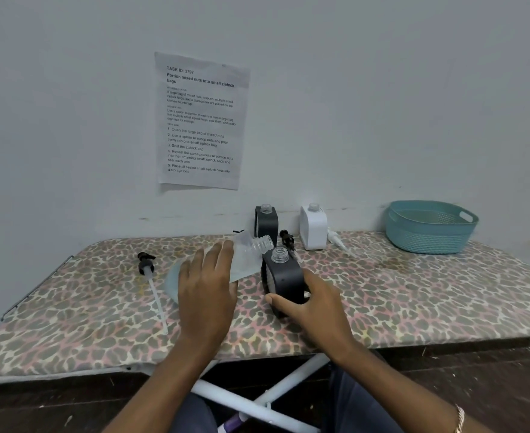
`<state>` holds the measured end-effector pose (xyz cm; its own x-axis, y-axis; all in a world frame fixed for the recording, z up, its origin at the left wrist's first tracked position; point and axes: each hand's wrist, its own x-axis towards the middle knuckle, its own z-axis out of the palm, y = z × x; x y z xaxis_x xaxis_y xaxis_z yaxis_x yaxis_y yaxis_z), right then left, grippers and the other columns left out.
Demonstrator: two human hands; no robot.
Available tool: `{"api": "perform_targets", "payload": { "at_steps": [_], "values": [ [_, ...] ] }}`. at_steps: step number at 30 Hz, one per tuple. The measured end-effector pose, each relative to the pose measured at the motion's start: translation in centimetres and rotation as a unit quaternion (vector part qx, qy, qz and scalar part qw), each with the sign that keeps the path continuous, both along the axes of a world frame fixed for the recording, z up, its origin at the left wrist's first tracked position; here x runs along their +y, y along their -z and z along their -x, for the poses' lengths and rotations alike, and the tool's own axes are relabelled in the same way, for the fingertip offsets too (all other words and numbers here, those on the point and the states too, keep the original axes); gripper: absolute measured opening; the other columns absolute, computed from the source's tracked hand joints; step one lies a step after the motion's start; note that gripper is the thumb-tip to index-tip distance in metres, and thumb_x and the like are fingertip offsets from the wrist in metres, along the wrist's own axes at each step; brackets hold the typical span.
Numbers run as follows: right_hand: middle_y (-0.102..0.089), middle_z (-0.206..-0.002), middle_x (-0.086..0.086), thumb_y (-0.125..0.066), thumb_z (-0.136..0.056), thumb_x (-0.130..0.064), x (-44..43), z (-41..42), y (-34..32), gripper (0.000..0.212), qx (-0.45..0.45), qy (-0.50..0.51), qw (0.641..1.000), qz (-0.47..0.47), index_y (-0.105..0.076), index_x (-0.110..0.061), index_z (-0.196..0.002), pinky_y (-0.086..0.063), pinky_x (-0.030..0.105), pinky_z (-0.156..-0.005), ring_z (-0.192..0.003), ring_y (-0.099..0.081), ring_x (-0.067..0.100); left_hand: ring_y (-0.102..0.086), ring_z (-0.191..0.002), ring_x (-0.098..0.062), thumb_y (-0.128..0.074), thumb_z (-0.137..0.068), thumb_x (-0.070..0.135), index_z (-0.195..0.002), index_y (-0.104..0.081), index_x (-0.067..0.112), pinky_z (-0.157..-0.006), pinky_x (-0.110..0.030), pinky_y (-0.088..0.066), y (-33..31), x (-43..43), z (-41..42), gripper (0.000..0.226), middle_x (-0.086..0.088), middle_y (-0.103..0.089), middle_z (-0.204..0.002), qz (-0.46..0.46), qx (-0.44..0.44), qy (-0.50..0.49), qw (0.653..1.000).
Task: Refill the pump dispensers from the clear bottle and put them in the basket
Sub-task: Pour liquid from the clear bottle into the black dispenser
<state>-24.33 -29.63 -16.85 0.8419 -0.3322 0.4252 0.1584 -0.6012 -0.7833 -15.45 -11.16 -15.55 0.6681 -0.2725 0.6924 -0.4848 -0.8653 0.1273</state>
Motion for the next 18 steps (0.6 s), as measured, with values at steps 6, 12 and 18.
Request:
{"api": "perform_targets", "payload": {
  "at_steps": [6, 12, 18],
  "values": [
    [-0.072, -0.093, -0.021, -0.086, -0.078, -0.052, 0.15, -0.03, 0.03, 0.037, 0.000, -0.004, 1.000, 0.003, -0.070, -0.032, -0.104, -0.049, 0.011, -0.075, -0.091, -0.065, -0.008, -0.062, -0.127, -0.043, -0.094, -0.064, 0.001, -0.142, -0.054, 0.012, -0.102, -0.063, -0.051, -0.30, 0.02, 0.32, 0.089, -0.013, -0.068, -0.134, -0.005, -0.004, -0.001, 1.000],
    [-0.071, -0.094, -0.022, -0.087, -0.078, -0.050, 0.08, -0.03, 0.02, 0.036, 0.002, -0.004, 1.000, 0.007, -0.069, -0.033, -0.104, -0.049, 0.010, -0.076, -0.094, -0.063, -0.011, -0.059, -0.132, -0.043, -0.090, -0.066, -0.002, -0.144, -0.055, 0.012, -0.106, -0.065, -0.048, -0.39, 0.03, 0.31, 0.087, -0.015, -0.067, -0.137, -0.013, -0.015, -0.007, 1.000],
    [-0.069, -0.093, -0.025, -0.086, -0.080, -0.049, 0.22, 0.07, -0.16, 0.034, -0.001, -0.010, 1.000, 0.014, -0.064, -0.038, -0.103, -0.047, 0.007, -0.076, -0.095, -0.061, -0.014, -0.060, -0.131, -0.044, -0.088, -0.067, -0.004, -0.144, -0.055, 0.012, -0.106, -0.065, -0.047, -0.56, 0.10, 0.38, 0.086, -0.015, -0.067, -0.137, -0.016, -0.028, -0.010, 0.999]
  ]
}}
